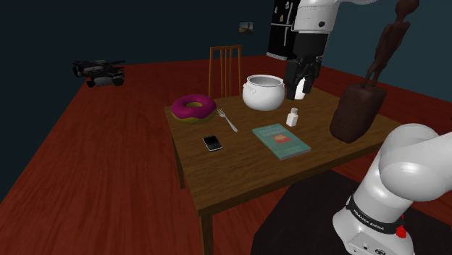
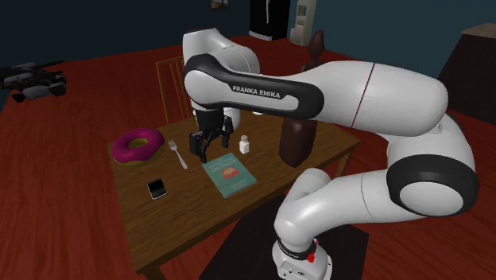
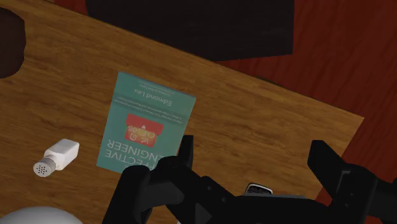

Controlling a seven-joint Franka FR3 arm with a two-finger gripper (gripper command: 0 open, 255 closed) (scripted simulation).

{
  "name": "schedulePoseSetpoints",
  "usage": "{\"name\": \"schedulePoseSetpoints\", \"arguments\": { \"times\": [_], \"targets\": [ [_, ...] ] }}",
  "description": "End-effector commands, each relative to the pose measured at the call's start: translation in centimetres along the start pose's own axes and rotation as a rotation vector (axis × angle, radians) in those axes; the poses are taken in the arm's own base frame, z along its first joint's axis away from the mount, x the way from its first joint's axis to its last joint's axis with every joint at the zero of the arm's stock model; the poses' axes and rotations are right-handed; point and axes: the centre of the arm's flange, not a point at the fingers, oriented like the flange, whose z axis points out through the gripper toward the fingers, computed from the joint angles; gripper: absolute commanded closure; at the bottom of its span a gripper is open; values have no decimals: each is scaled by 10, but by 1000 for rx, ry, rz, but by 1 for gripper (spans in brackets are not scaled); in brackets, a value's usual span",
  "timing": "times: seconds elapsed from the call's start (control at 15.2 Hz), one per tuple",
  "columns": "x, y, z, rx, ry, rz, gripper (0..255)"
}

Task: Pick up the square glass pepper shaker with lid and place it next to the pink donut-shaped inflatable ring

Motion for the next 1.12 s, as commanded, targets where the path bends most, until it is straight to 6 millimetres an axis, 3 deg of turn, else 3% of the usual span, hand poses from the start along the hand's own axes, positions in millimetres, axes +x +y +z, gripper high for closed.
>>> {"name": "schedulePoseSetpoints", "arguments": {
  "times": [0.0, 1.06],
  "targets": [
    [0, 0, 0, 0, 0, 0, 0],
    [93, 186, 80, 62, -49, 80, 0]
  ]
}}
